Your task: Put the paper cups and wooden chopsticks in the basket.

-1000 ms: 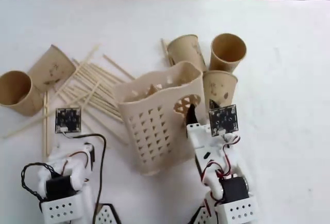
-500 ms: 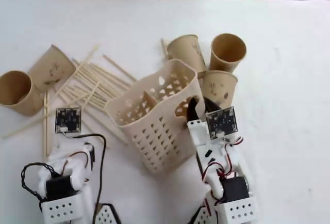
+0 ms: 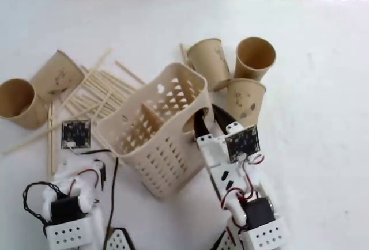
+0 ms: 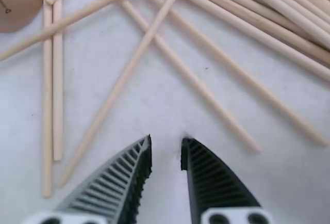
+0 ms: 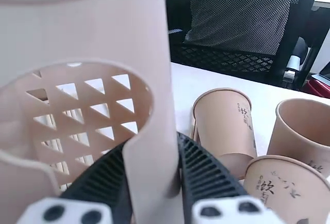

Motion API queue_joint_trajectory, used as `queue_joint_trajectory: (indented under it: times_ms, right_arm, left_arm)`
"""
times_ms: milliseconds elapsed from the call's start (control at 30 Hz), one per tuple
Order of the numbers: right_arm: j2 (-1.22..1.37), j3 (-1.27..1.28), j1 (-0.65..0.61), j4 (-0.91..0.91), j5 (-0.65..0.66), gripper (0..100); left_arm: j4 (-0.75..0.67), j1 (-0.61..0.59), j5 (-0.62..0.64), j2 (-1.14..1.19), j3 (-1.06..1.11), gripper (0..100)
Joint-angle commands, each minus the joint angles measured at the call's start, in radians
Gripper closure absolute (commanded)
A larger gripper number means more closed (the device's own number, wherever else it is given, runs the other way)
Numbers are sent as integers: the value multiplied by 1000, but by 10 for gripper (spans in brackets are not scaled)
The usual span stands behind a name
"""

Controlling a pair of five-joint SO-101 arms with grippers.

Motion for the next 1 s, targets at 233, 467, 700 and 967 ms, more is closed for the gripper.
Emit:
queue_joint_trajectory:
  times_ms: [233, 467, 700, 967]
  right_arm:
    - [-7, -2, -13, -38, -15, 980]
    - [-13, -2, -10, 35, -15, 980]
    - [-13, -5, -13, 50, -17, 980]
    - [-12, -12, -50, 51, -17, 979]
  left_arm:
    - [5, 21, 0, -10, -3, 889]
    - [-143, -136, -244, -13, -95, 890]
    - [-310, -417, -310, 25, -351, 888]
    - [-290, -147, -209, 503, -546, 729]
